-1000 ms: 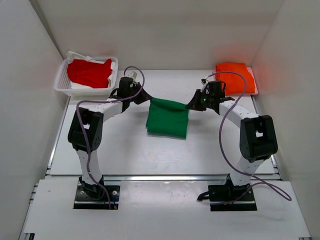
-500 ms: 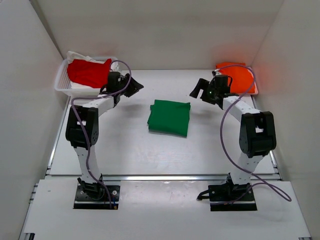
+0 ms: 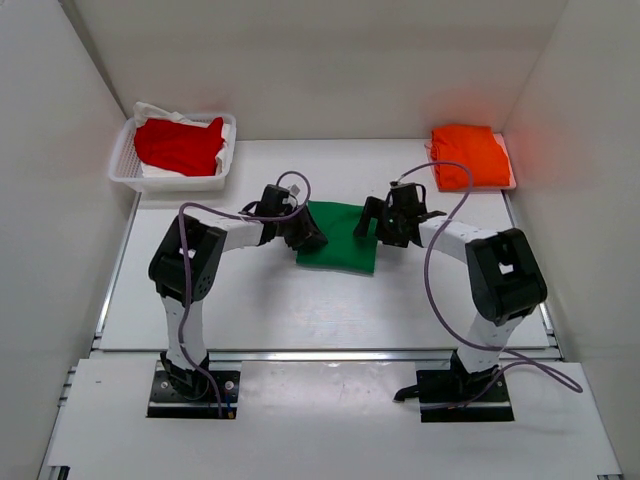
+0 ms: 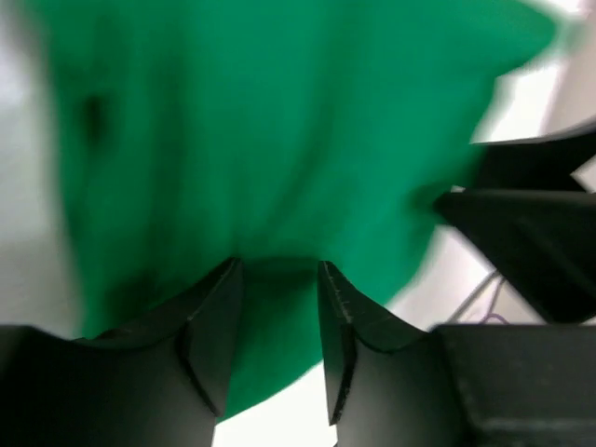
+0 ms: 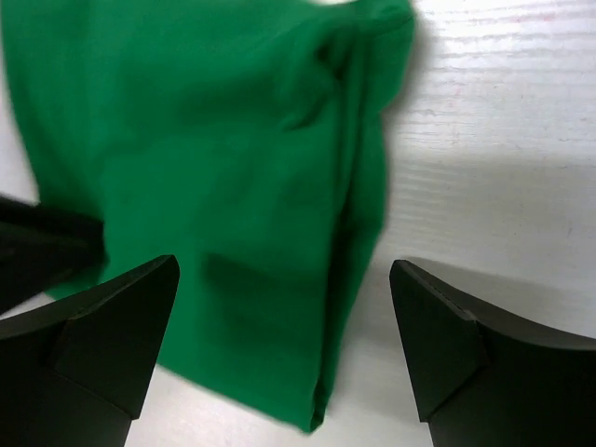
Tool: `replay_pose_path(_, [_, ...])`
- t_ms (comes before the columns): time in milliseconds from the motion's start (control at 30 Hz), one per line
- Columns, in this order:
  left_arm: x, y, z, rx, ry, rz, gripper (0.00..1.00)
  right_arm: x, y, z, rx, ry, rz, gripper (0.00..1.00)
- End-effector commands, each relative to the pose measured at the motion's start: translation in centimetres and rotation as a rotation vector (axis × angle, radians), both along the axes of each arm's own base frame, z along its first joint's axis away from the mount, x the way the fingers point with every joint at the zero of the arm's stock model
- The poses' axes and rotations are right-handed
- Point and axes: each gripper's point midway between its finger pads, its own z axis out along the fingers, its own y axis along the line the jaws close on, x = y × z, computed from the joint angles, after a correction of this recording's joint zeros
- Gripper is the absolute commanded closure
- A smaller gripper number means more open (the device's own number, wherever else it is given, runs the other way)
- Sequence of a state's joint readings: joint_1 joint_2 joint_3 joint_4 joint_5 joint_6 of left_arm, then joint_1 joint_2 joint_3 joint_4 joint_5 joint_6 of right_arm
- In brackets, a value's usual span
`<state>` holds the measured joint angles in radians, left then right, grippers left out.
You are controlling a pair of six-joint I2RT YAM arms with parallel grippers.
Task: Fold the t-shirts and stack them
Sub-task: Smooth out wrinkles on the folded tshirt
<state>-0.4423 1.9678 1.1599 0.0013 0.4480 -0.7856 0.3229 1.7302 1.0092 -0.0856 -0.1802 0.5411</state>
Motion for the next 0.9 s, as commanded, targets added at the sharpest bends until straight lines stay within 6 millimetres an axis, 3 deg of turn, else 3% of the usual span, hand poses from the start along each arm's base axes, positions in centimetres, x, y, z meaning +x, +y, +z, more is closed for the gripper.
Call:
replay_pose_path(0, [-2.5,3.5,-4.5,0.106,0.177,0.080,0.52,0.4,-0.9,-2.2,-0.088,0.056,-0.093,0.04])
replay_pose_path(167, [-4.2,4.4,-6.2,0.126,0.226,0.097,0.51,0.1,-0.8,-3.5,-0.131,0.108,-0.113,0.02])
replay_pose_path(433, [-4.7,3.8,-6.7,0.110,0.233,0.095,0.50,-0.7,3.7,-4.1,-0.004,0.165,0.033,0.03])
replay_pose_path(600, [-4.6,3.5,-6.6,0.112,0.218,0.086,0.52,-1.8,5.1,-5.7,0.113,0.236,0.089,0.12])
replay_pose_path(733, [-4.7,3.9,-6.7,0.111,0.225,0.091,0.51,-2.0,5.5,-5.3,0.230,0.237,0.130,0.20])
replay_pose_path(800, [-4.4,3.8,-6.4,0.099,0.213,0.092,0.52,-1.3,5.6,-4.7,0.278,0.214,0.154,0.28])
replay_pose_path(833, [-4.3,3.6,-6.4,0.097,0.214,0.097,0.51,-1.3,6.3,-3.9,0.320,0.201,0.195,0.41])
replay_pose_path(867, [-4.2,4.0,-6.4,0.097,0.216,0.105,0.51,-1.1,6.2,-3.3,0.369,0.199,0.214,0.75])
